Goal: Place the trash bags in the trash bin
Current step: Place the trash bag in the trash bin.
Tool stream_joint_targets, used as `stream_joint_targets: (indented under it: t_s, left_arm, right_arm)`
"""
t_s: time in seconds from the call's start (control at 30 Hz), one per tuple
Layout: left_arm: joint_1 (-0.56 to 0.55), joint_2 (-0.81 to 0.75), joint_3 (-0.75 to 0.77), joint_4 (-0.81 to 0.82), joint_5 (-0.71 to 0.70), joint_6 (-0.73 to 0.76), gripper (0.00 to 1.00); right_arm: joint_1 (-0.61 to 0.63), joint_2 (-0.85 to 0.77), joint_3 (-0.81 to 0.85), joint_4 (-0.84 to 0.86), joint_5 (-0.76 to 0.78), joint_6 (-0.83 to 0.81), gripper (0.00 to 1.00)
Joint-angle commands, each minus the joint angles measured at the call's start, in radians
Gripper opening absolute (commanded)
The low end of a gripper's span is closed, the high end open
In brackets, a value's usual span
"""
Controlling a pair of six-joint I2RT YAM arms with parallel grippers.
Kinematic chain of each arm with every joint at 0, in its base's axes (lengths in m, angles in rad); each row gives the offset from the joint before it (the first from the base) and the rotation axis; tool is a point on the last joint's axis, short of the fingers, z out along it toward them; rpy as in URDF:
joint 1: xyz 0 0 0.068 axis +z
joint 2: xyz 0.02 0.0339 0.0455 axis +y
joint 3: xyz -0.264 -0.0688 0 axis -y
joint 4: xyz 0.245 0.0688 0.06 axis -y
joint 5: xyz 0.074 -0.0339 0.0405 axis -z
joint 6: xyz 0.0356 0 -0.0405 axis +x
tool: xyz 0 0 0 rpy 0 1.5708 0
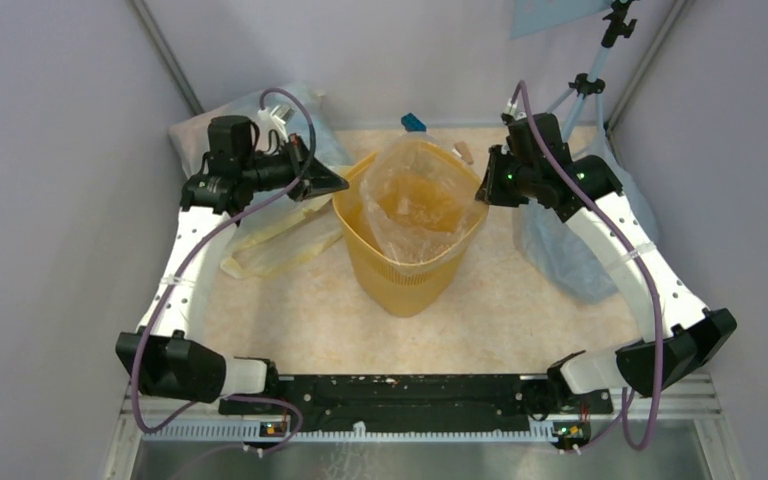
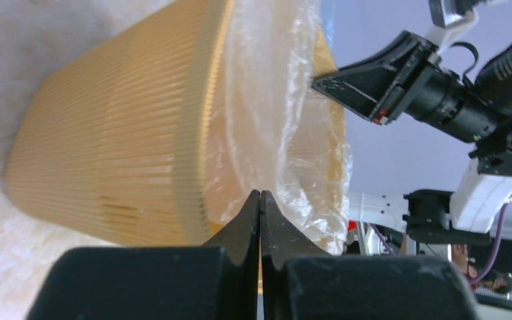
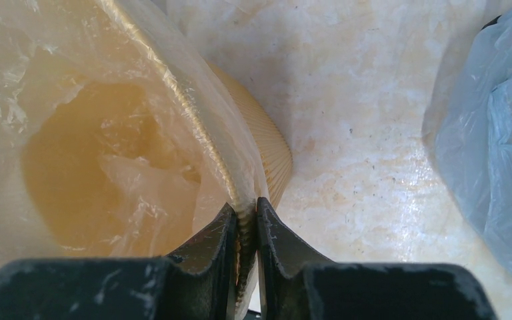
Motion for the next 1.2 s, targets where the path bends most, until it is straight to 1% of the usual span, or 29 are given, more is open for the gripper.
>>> stream_joint_targets:
  t_s: [0.0,0.13,0.23,0.3,0.47,0.53,0.6,0.67,0.7,0.8,0.93,1.03,1.07,1.1,1.13,1.17]
  left_arm:
    - [0.067,-0.031,-0.007,-0.063,0.003,0.084,0.0]
    - [0.085,-0.045,-0.033,-0.066,0.006,0.1,0.0]
    - [0.08,-0.05,-0.042,0.001,0.032,0.049,0.01]
    - [0.06,-0.052,-0.029,0.041,0.019,0.022,0.15]
    - [-0.049,-0.029,0.015,0.05,-0.074,0.002,0.4]
    - [-0.098,-0.016,0.03,0.022,-0.133,0.01,0.46]
    - [-0.12,-0.002,0.048,-0.029,-0.192,0.029,0.51]
    - [-0.124,0.002,0.05,-0.041,-0.213,0.033,0.53]
    - [-0.124,0.004,0.05,-0.034,-0.212,0.03,0.52]
    - [-0.127,0.019,0.051,-0.033,-0.21,0.027,0.43]
    - [-0.137,0.033,0.048,-0.048,-0.228,0.034,0.42]
    - [-0.142,0.041,0.05,-0.033,-0.226,0.029,0.28]
    - [-0.143,0.047,0.054,-0.032,-0.22,0.032,0.2]
    - [-0.143,0.052,0.061,-0.04,-0.216,0.039,0.08]
    - [-0.142,0.058,0.08,-0.058,-0.223,0.055,0.0]
    - [-0.142,0.063,0.108,-0.085,-0.23,0.075,0.0]
  right_arm:
    - [-0.013,-0.018,0.025,-0.02,0.034,-0.014,0.0]
    - [-0.012,-0.017,0.021,-0.017,0.025,-0.015,0.0]
    - [-0.013,-0.017,0.019,-0.013,0.014,-0.021,0.0]
    - [-0.013,-0.016,0.02,-0.012,0.013,-0.024,0.0]
    - [-0.013,-0.01,0.024,-0.009,0.004,-0.02,0.0]
    - [-0.013,-0.01,0.025,-0.008,0.002,-0.016,0.0]
    - [-0.013,-0.009,0.026,-0.005,0.0,-0.016,0.0]
    - [-0.013,-0.006,0.031,-0.005,-0.001,-0.017,0.0]
    - [-0.013,-0.004,0.032,-0.006,0.0,-0.017,0.0]
    - [-0.013,-0.002,0.035,-0.007,0.0,-0.019,0.0]
    - [-0.013,-0.001,0.04,-0.005,-0.002,-0.017,0.0]
    - [-0.013,-0.001,0.04,-0.009,0.003,-0.018,0.0]
    - [-0.013,-0.002,0.039,-0.011,0.006,-0.02,0.0]
    - [-0.013,-0.002,0.039,-0.014,0.008,-0.02,0.0]
    - [-0.013,-0.002,0.04,-0.018,0.014,-0.02,0.0]
    - [-0.013,-0.002,0.043,-0.022,0.025,-0.019,0.0]
